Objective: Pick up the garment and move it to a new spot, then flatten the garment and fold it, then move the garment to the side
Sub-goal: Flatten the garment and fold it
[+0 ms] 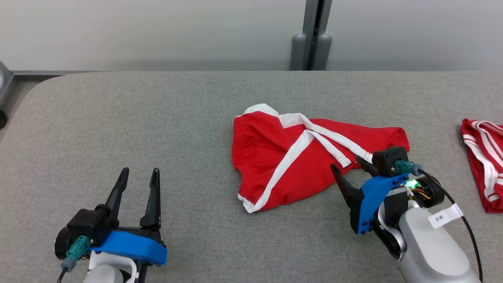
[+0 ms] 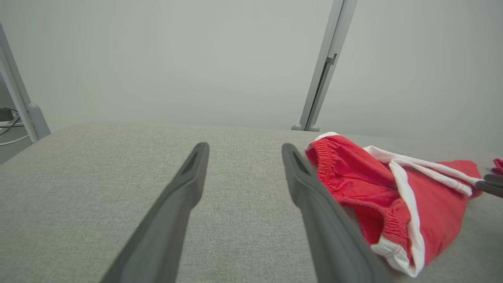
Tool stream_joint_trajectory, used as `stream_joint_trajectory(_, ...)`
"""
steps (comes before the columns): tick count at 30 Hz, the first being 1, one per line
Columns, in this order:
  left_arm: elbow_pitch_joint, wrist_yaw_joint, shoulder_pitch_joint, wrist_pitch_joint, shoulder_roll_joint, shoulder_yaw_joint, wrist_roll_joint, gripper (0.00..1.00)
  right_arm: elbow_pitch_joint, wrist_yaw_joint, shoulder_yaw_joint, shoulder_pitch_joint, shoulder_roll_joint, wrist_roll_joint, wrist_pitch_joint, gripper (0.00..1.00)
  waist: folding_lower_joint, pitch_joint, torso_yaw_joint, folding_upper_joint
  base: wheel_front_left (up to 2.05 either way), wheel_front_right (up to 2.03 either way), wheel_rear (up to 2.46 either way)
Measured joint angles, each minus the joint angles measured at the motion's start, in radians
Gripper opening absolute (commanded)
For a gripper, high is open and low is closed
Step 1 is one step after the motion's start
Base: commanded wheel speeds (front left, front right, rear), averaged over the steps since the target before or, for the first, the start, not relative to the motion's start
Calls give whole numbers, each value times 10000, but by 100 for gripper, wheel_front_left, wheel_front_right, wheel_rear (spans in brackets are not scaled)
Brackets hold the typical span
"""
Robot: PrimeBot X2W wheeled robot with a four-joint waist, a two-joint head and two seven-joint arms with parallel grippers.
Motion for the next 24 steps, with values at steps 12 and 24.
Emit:
stream_joint_trajectory(12,48,-90,-279,0,-48,-44,50,100,1434,0,-629,-818,61,-1191,-385,38,1,521,571,0,0,0,0)
stream_joint_trajectory(24,157,-77,35,2,10,176,23,100,1214,0,-744,-354,-194,-1118,-754,0,1,62,164,0,0,0,0)
